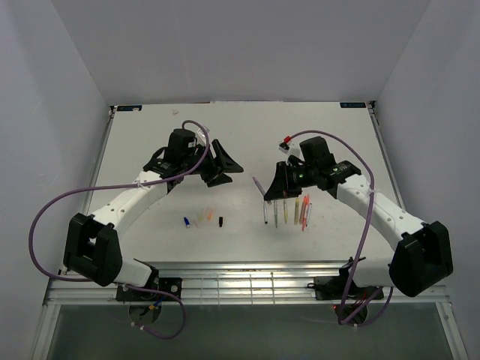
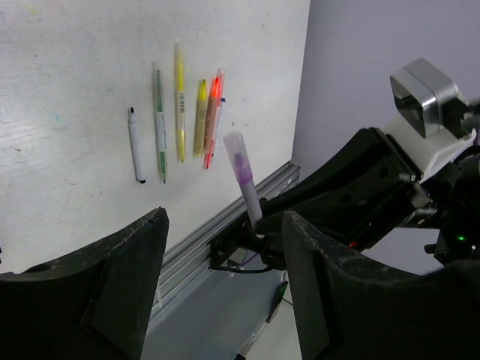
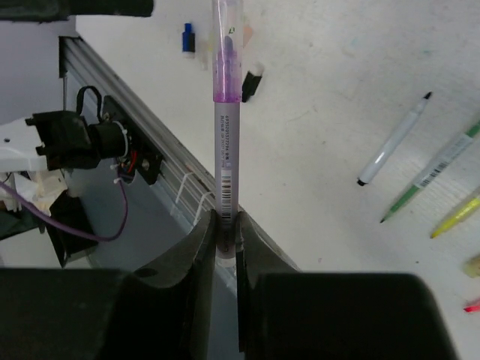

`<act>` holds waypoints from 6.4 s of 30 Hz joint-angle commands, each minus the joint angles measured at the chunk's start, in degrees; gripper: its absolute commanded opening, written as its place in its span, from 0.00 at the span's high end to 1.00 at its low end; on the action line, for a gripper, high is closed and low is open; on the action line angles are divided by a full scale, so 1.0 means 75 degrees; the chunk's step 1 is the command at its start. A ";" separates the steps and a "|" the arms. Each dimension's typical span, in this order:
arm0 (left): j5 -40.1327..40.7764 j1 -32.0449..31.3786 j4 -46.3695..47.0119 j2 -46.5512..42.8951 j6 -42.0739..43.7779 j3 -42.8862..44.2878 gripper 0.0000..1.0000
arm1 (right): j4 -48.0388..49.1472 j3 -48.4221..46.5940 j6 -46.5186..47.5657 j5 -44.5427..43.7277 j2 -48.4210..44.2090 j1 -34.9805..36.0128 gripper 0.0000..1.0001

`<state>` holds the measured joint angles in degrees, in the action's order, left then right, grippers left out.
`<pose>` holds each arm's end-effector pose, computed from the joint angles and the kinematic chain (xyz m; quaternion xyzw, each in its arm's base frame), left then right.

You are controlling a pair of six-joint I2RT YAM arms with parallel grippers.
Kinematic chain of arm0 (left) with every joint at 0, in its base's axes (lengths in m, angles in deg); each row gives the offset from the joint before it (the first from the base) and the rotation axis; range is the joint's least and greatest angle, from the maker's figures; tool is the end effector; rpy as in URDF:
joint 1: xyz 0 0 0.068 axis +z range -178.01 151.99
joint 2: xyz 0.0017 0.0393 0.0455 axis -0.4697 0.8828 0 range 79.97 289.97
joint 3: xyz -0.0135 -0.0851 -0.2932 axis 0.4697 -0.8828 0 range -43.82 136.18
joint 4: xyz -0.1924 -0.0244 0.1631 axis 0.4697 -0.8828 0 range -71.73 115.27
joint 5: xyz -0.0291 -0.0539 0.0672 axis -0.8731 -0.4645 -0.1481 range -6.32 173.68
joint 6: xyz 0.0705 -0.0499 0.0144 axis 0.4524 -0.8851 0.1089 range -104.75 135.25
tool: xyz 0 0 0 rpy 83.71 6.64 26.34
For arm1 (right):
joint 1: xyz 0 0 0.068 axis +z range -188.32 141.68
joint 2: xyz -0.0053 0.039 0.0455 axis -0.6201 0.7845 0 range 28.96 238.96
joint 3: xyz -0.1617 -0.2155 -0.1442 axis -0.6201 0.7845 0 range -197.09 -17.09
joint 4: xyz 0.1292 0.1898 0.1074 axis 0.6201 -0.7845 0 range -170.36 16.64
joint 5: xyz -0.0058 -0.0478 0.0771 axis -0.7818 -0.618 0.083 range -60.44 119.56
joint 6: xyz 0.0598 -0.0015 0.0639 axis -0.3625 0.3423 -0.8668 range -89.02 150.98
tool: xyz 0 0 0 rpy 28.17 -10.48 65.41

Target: Open the pen caps

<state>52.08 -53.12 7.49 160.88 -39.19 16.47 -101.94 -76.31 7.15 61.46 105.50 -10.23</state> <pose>0.2771 -0.1748 0.2934 -0.1047 0.8681 -0.4563 0.1651 0.2379 0.1735 0.2895 -0.1363 0.8867 0.3870 0.2131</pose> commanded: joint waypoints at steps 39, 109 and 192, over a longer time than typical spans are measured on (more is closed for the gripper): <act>0.0088 -0.0673 0.0168 0.0263 -0.0922 0.0058 0.84 | 0.1409 0.0174 -0.0689 0.0833 -0.0033 0.0976 0.90; 0.1974 -0.1423 -0.3277 0.1388 0.1175 0.0644 1.00 | 0.1467 0.0560 -0.1135 -0.4230 0.2416 0.2148 0.92; 0.3005 -0.1704 -0.4180 0.1623 0.1492 0.2074 0.38 | 0.0449 0.0326 -0.0197 -0.4616 0.1363 0.2019 0.40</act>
<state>72.43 -65.64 -22.78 177.36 -28.28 29.85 -94.99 -70.58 4.68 28.87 120.10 4.92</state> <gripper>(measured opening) 0.621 0.594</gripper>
